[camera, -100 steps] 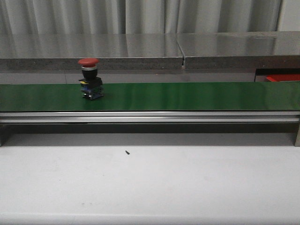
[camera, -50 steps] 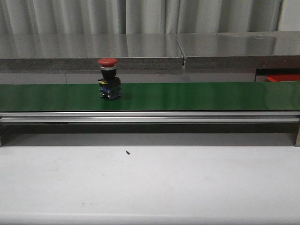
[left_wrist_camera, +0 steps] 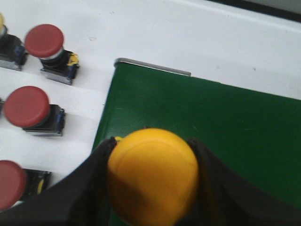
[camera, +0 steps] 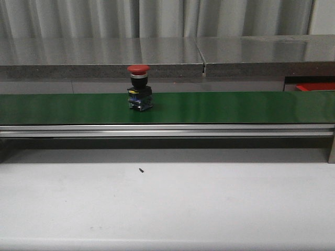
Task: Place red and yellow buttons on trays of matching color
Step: 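Set the yellow button on the green belt and release it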
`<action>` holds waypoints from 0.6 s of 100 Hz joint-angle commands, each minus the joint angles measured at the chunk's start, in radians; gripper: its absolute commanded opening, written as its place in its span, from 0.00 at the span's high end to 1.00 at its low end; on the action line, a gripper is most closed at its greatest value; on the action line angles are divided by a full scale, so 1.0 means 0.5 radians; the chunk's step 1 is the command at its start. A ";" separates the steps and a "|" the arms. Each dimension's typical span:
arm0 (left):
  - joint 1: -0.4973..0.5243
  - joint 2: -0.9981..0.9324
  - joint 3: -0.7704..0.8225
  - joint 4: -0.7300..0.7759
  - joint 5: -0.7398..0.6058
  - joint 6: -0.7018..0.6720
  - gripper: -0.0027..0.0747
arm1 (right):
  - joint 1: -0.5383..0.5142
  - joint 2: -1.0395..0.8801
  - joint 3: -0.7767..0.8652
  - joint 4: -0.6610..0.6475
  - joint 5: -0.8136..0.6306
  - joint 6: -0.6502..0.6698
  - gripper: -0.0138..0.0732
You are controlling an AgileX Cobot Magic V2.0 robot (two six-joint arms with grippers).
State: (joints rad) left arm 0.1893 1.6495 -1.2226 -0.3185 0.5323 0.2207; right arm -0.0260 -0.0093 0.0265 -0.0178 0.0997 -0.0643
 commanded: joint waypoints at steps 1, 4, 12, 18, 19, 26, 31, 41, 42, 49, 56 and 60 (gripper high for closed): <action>-0.044 0.044 -0.171 0.027 0.018 0.000 0.99 | 0.008 -0.024 0.001 -0.018 -0.156 -0.004 0.92; -0.048 0.080 -0.202 0.036 0.046 0.000 0.99 | 0.008 -0.024 0.001 -0.018 -0.156 -0.004 0.92; -0.048 0.163 -0.272 0.039 0.098 0.000 0.99 | 0.008 -0.024 0.001 -0.018 -0.156 -0.004 0.92; -0.048 0.209 -0.311 0.039 0.141 0.000 0.99 | 0.008 -0.024 0.001 -0.018 -0.156 -0.004 0.92; -0.048 0.214 -0.319 0.039 0.147 0.000 0.99 | 0.008 -0.024 0.001 -0.018 -0.156 -0.004 0.92; -0.048 0.250 -0.360 0.035 0.197 0.000 0.97 | 0.008 -0.024 0.001 -0.018 -0.156 -0.004 0.92; -0.048 0.271 -0.386 0.035 0.230 0.000 0.93 | 0.008 -0.024 0.001 -0.018 -0.156 -0.004 0.92; -0.053 0.273 -0.410 0.035 0.260 0.000 0.72 | 0.008 -0.024 0.001 -0.018 -0.156 -0.004 0.92; -0.053 0.273 -0.414 0.035 0.263 0.000 0.68 | 0.008 -0.024 0.001 -0.018 -0.156 -0.004 0.92; -0.053 0.273 -0.448 0.027 0.283 0.004 0.44 | 0.008 -0.024 0.001 -0.018 -0.156 -0.004 0.92; -0.057 0.267 -0.476 0.009 0.288 0.004 0.21 | 0.008 -0.024 0.001 -0.018 -0.156 -0.004 0.92; -0.068 0.252 -0.493 0.010 0.284 0.004 0.10 | 0.008 -0.024 0.001 -0.018 -0.156 -0.004 0.92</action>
State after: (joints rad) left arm 0.1676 1.8345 -1.4204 -0.2899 0.7056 0.2228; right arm -0.0260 -0.0093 0.0265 -0.0178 0.0997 -0.0643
